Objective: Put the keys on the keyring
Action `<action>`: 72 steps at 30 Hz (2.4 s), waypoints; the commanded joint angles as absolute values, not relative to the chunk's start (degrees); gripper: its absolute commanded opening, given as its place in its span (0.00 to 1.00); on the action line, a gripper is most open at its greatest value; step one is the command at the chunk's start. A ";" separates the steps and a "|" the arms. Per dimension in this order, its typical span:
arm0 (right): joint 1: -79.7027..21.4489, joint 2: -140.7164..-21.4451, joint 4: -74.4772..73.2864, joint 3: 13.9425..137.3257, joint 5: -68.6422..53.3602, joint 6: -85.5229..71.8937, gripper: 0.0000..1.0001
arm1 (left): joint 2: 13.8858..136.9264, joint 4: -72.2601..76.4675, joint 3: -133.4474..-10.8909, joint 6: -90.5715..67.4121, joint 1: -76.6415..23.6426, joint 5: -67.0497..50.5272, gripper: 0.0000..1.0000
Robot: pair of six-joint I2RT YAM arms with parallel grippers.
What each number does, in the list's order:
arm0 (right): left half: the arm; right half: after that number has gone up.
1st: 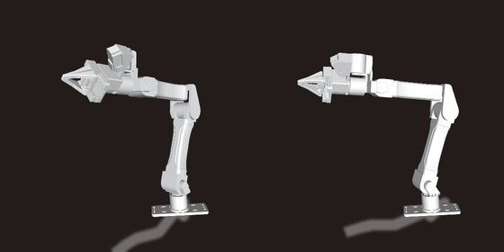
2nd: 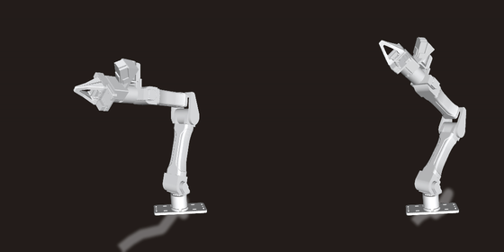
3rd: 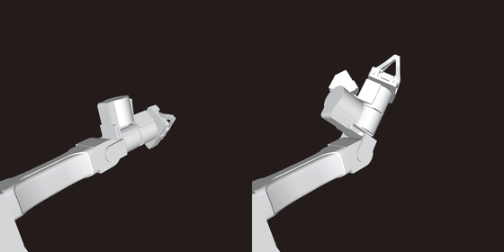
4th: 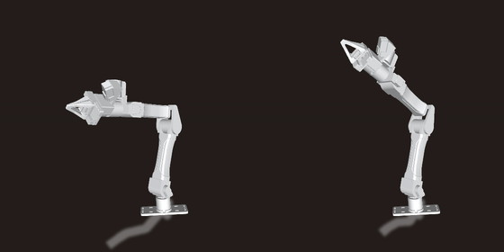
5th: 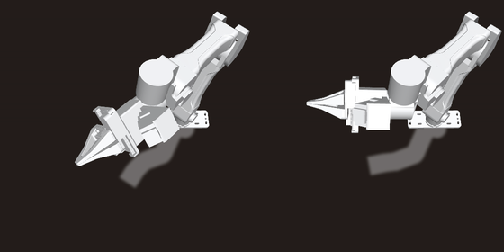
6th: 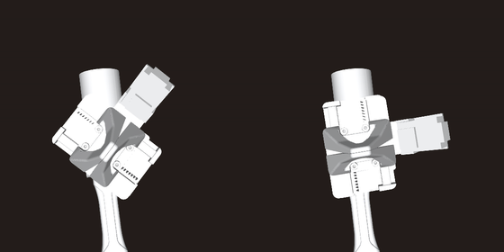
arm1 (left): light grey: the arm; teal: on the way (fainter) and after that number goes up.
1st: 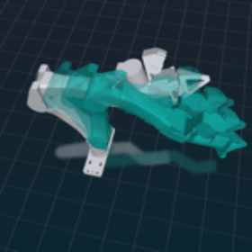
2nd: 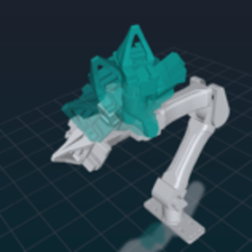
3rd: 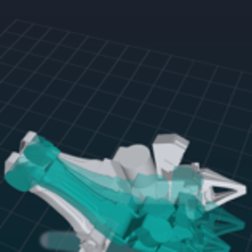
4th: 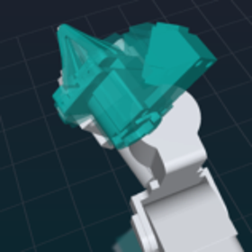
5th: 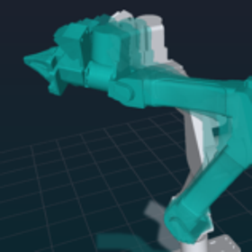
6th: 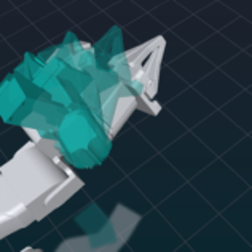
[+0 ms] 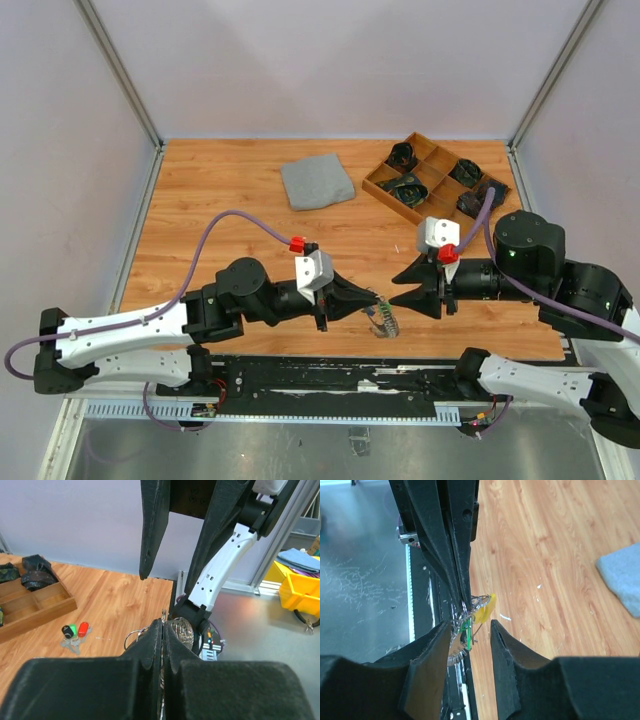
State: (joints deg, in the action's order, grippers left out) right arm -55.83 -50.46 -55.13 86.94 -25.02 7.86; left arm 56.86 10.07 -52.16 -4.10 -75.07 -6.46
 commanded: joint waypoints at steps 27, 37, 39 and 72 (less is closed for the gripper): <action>-55.28 -43.79 -33.74 72.57 -37.95 5.32 0.41 | 49.51 25.24 -46.47 -7.53 -74.79 -7.89 0.01; -55.31 -42.80 -25.34 69.48 -38.60 0.23 0.42 | 50.68 26.01 -46.98 -7.45 -74.79 -7.13 0.01; -55.31 -42.08 -25.95 70.00 -39.44 0.63 0.43 | 50.42 26.02 -46.78 -7.39 -74.79 -6.34 0.01; -55.49 -39.11 -32.77 66.60 -22.06 0.39 0.67 | 52.26 24.53 -48.55 -6.86 -74.79 -2.81 0.00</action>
State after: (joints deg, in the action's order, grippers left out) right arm -55.83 -39.24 -38.39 69.04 -21.12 4.60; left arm 51.83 22.37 -46.17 -7.33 -75.07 -3.88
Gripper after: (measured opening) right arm 0.660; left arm 0.013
